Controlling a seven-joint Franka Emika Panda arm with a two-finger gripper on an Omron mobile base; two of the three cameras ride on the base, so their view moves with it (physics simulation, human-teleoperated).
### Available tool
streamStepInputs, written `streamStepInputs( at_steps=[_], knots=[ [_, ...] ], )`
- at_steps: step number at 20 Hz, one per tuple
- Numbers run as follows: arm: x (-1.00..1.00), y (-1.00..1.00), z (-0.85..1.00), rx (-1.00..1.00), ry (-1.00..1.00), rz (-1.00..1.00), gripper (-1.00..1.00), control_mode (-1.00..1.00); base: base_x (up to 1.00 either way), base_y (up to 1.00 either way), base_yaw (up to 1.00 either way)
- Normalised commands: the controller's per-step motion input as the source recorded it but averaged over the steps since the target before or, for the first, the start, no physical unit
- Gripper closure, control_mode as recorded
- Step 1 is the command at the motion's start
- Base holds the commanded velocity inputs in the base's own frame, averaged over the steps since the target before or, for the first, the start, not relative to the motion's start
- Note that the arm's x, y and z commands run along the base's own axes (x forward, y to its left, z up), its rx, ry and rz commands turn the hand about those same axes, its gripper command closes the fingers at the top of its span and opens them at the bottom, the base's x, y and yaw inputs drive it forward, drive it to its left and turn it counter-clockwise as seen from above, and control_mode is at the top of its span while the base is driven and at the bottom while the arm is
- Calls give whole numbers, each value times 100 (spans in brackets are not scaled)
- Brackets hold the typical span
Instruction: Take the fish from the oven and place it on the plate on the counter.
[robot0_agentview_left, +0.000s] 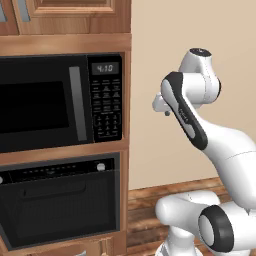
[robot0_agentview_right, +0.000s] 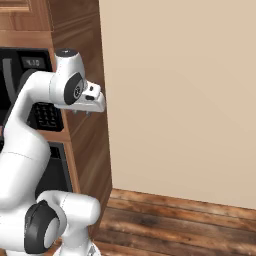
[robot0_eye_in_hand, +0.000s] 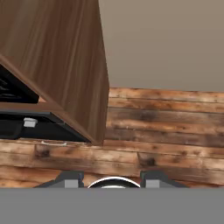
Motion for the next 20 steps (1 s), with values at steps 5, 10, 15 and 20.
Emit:
streamStepInputs(
  at_steps=[5,10,15,20],
  knots=[
    [-15,3,0,0,-7,24,-100,-100,0,0,0],
    [-34,47,0,-6,0,65,-100,-100,0,0,0],
    [-45,81,0,-15,0,72,-100,-100,0,0,0],
    [-52,81,0,-15,0,65,-100,-100,0,0,0]
  ],
)
